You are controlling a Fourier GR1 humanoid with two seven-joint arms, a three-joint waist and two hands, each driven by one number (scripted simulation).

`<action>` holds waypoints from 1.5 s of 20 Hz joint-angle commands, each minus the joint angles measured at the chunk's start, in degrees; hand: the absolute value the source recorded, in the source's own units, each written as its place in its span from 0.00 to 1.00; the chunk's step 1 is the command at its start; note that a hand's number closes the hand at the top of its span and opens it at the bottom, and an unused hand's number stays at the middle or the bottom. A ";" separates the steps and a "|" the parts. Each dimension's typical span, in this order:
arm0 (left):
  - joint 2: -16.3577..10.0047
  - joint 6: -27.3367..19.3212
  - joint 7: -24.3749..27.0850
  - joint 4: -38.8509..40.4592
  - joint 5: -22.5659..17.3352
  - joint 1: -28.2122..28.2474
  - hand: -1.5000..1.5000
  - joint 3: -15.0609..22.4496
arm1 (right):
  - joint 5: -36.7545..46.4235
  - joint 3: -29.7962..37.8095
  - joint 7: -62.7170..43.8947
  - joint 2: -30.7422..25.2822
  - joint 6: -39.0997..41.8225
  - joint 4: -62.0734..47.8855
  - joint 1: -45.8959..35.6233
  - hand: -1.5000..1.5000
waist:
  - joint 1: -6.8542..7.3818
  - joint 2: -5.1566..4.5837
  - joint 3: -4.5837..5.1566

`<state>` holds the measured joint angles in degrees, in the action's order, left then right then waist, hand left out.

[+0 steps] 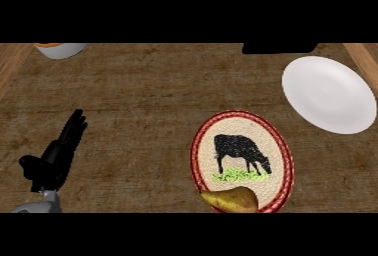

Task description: Pick the bell pepper from the placemat and place it in the plate

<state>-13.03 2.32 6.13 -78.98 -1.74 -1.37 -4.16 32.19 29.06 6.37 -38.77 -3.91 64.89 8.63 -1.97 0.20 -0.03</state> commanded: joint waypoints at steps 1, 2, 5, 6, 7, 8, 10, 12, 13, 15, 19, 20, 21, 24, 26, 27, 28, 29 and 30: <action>-0.77 1.17 -1.30 0.86 0.02 -2.12 0.50 -0.39 | -3.66 6.10 3.60 -2.14 0.19 3.78 3.98 1.00 | 1.18 -0.09 0.06; 0.97 -0.07 -2.01 -2.92 1.03 1.74 0.50 1.47 | -4.50 6.74 1.66 -2.37 2.10 7.96 5.15 1.00 | 1.36 -0.01 0.07; -0.92 1.85 -2.37 -2.98 -0.93 1.24 0.50 -0.97 | -4.37 8.06 0.66 0.49 0.23 14.61 7.22 1.00 | 1.48 -0.05 0.08; 0.52 0.60 -3.29 -4.58 0.23 0.02 0.50 0.76 | -6.14 10.50 1.83 -3.77 2.30 11.54 4.58 1.00 | 1.59 -0.06 0.05; 1.25 -0.74 0.28 1.49 1.95 -2.08 0.50 0.49 | -6.97 11.76 1.98 -2.38 1.02 15.83 6.24 1.00 | 0.88 -0.09 0.11; 0.42 0.94 -1.95 -2.77 0.37 0.02 0.50 0.55 | -7.72 13.07 2.22 -2.77 -0.07 15.47 4.45 1.00 | 1.38 -0.01 0.07; 0.55 1.19 -0.02 1.80 0.79 -1.74 0.50 -0.06 | -6.92 13.96 2.32 -0.80 -2.03 18.96 5.58 1.00 | 1.18 -0.13 0.08; 2.12 -0.17 -2.16 -3.27 1.82 -0.06 0.50 1.87 | -7.07 14.43 0.33 0.23 -1.07 24.24 6.15 1.00 | 1.52 -0.04 0.06; 0.32 1.12 -0.72 1.43 1.32 -2.95 0.50 -0.23 | -7.06 12.96 -2.49 -2.50 0.93 21.47 0.93 1.00 | 1.83 -0.20 0.06; 1.95 0.14 -3.04 -5.03 1.34 0.57 0.50 1.14 | -5.93 11.09 -3.04 -0.20 0.71 23.48 0.10 1.00 | 2.15 -0.13 0.03; 0.81 1.98 -0.13 -1.13 1.23 -0.25 0.50 -0.68 | -4.87 8.88 -6.18 -0.65 3.12 23.39 -4.35 1.00 | 2.13 -0.19 0.04; 0.03 2.66 -0.89 0.55 0.81 -2.77 0.50 -1.53 | -3.67 8.15 -3.99 -2.71 2.24 17.87 -7.48 1.00 | 2.20 -0.24 0.03; 0.79 1.77 -2.92 1.85 1.30 -5.32 0.50 -1.01 | -1.88 6.02 -7.72 -0.51 1.17 21.44 -8.02 1.00 | 2.10 -0.25 0.04; 1.81 1.65 -0.87 2.17 2.23 -3.49 0.50 0.03 | -0.84 1.78 -13.21 -4.41 4.14 17.10 -16.83 1.00 | 2.75 -0.37 0.05; 1.93 2.50 2.31 -2.20 2.72 2.49 0.50 0.93 | -1.85 1.17 -6.37 -3.64 3.38 9.36 -18.55 1.00 | 3.10 -0.32 -0.01; 2.98 0.51 0.60 4.24 2.72 -4.80 0.50 -0.26 | 0.76 -3.03 -10.32 -1.66 2.19 11.08 -21.89 1.00 | 2.90 -0.49 0.03; 0.24 3.51 -0.34 3.65 0.66 -5.44 0.50 -2.00 | 1.00 -4.38 -12.79 0.41 1.84 13.43 -23.05 1.00 | 2.78 -0.39 0.04; 1.62 1.41 -0.80 4.17 2.44 -6.50 0.50 -0.99 | 0.00 -3.52 -9.68 -1.98 3.54 6.63 -25.12 1.00 | 2.66 -0.40 0.02; 0.85 2.86 0.44 1.23 1.20 -1.13 0.50 -2.00 | 0.26 -4.04 -11.35 -0.08 3.78 11.28 -23.08 1.00 | 2.43 -0.23 0.03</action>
<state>-11.82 4.52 6.10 -77.02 -0.06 -4.41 -5.22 31.56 28.24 -3.45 -40.35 -0.87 77.48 -10.84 0.64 -0.13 0.01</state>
